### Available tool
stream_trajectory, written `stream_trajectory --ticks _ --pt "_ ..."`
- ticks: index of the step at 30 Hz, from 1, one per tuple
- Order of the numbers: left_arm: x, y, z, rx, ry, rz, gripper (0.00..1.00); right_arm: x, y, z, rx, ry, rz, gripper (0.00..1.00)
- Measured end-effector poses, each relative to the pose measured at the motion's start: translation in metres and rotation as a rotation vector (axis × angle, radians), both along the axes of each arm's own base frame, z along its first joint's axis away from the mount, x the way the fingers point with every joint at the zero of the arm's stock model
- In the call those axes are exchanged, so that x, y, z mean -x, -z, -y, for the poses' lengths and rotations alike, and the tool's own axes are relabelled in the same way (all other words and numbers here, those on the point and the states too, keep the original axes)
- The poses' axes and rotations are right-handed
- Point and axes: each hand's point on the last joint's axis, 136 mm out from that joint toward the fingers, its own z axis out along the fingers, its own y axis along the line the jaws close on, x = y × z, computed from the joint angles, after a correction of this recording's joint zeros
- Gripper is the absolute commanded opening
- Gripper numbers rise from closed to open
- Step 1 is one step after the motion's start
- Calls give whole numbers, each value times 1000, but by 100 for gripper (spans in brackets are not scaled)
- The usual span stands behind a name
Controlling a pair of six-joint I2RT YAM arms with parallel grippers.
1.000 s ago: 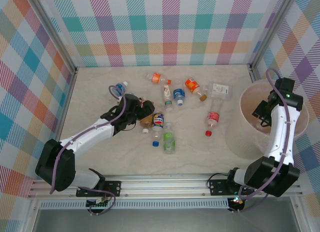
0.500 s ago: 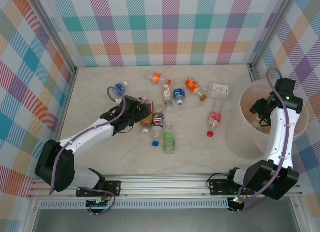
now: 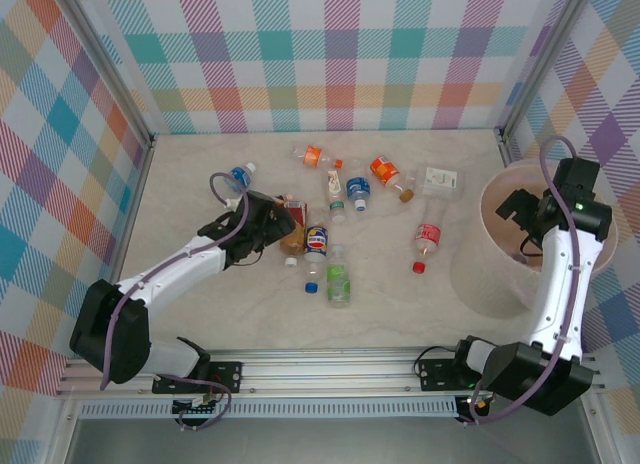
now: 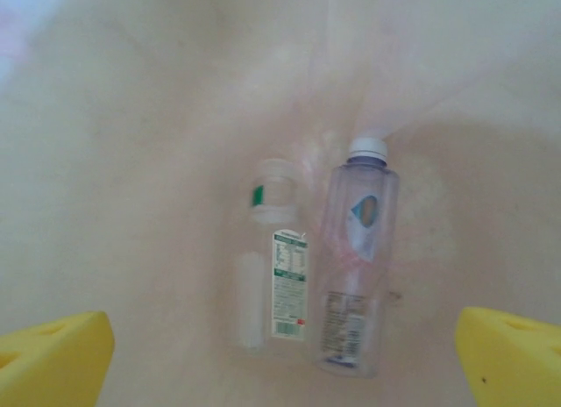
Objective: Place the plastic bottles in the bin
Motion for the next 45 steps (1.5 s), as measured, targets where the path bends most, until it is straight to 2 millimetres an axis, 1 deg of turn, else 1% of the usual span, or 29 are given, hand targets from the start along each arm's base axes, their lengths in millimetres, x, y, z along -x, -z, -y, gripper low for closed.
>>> stream_trajectory --ticks 4,7,9,11,13,18,20,22,26,30,33,36,40,45 --pt "-7 -11 -15 -35 -25 1 100 3 -39 -16 -3 -34 182 100" --pt "-18 -29 -27 -65 -33 24 100 4 -72 -35 -22 -93 349 100" --pt "-27 -40 -34 -88 -27 33 100 1 -94 -50 -48 -160 468 100" --pt "-36 -47 -40 -122 -14 31 100 -4 -111 -68 -89 -238 580 100" --pt "-45 -48 -46 -159 -4 15 100 -10 -119 -85 -147 -320 673 100" --pt "-55 -36 -65 -214 -34 -55 100 -20 -129 -121 -306 -511 805 100" --pt "-56 -32 -75 -228 -46 -74 100 -21 -133 -134 -343 -584 830 100" --pt "-61 -31 -86 -259 -35 -87 100 -20 -136 -151 -371 -667 845 100" --pt "-86 -34 -104 -352 53 -83 100 -12 -142 -190 -415 -838 862 100" --pt "-111 -29 -127 -466 162 -103 100 -10 -140 -215 -435 -944 849 100" --pt "-129 -19 -146 -510 225 -125 100 -17 -133 -221 -444 -963 824 100" --pt "-141 -5 -158 -503 297 -147 100 -27 -124 -225 -456 -960 790 100" --pt "-158 15 -157 -473 412 -166 96 -30 -121 -227 -449 -957 782 100" --pt "-172 48 -147 -460 530 -205 93 -31 -120 -228 -428 -956 785 100"
